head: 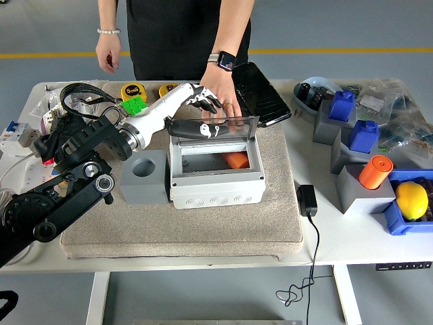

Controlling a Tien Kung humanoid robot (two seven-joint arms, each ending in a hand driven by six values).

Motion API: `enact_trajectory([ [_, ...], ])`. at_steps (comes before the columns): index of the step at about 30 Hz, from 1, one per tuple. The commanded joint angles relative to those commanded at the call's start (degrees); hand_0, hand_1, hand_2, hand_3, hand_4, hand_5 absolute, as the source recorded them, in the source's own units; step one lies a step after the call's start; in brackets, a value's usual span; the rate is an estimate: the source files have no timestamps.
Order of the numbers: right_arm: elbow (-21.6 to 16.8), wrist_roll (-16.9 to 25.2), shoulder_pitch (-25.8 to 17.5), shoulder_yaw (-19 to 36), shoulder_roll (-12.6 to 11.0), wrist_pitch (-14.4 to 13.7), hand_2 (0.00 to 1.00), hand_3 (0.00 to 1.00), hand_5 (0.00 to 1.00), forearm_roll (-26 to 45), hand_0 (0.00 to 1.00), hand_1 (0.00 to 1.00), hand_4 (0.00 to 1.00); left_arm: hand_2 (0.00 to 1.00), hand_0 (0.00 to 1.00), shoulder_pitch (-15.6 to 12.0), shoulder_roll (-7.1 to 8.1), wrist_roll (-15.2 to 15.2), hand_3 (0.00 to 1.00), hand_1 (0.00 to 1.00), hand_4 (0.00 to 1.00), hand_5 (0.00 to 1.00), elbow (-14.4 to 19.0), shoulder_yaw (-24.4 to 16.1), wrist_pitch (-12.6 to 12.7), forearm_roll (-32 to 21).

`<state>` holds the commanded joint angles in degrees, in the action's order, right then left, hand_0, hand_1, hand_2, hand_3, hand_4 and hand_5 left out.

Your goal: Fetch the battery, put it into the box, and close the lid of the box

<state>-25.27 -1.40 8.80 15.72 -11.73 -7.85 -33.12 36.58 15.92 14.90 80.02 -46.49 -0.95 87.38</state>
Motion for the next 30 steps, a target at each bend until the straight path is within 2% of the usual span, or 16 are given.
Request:
enact_trajectory([
  [1,0.1,0.0,0.0,0.0,0.0,0.0,0.678,0.641,0.563,0.0,0.713,0.672,0.998,0.619,0.67,0.0,0.21,0.9,0.586,0.641,0.965,0.47,0.6,0.3,-1.0,0.3],
  [4,0.2,0.0,-0.3,-0.2,-0.2,0.0,0.678,0.641,0.563,0.1,0.713,0.672,0.998,0.619,0.67,-0.6,0.79,1.5,0.586,0.641,0.965,0.47,2.7,0.3,-1.8,0.0],
  [5,0.3,0.0,-0.3,-0.2,-0.2,0.0,0.678,0.64,0.564,0.1,0.713,0.671,0.998,0.599,0.584,-0.7,0.93,1.6,0.57,0.584,0.953,0.444,3.4,0.2,-1.9,-0.1],
  [11,0.3,0.1,-0.8,-0.2,-0.3,-0.1,0.678,0.64,0.564,-0.1,0.711,0.671,0.998,0.596,0.562,-2.1,1.66,1.8,0.566,0.579,0.965,0.46,7.0,0.5,-2.0,-1.9],
  [20,0.2,0.1,-1.0,0.5,-0.1,-0.1,0.677,0.639,0.563,-0.2,0.709,0.671,0.998,0.595,0.559,-3.2,0.61,1.3,0.568,0.575,0.968,0.448,5.4,3.4,-1.8,-3.7],
  [22,0.3,0.1,-1.0,0.5,-0.1,-0.1,0.677,0.639,0.563,-0.2,0.709,0.671,0.998,0.595,0.559,-3.3,0.5,1.2,0.568,0.575,0.968,0.448,5.3,3.6,-1.7,-4.0],
  [23,0.3,0.1,-1.0,0.6,-0.1,-0.1,0.678,0.639,0.562,-0.3,0.711,0.67,0.998,0.6,0.559,-3.4,0.43,1.2,0.569,0.574,0.983,0.497,5.3,3.7,-1.7,-4.1],
  [30,0.3,0.2,-1.0,0.7,-0.2,-0.2,0.677,0.638,0.562,-0.3,0.712,0.671,0.998,0.6,0.556,-4.2,0.34,0.0,0.566,0.572,0.98,0.502,5.9,3.3,-0.7,-5.7],
])
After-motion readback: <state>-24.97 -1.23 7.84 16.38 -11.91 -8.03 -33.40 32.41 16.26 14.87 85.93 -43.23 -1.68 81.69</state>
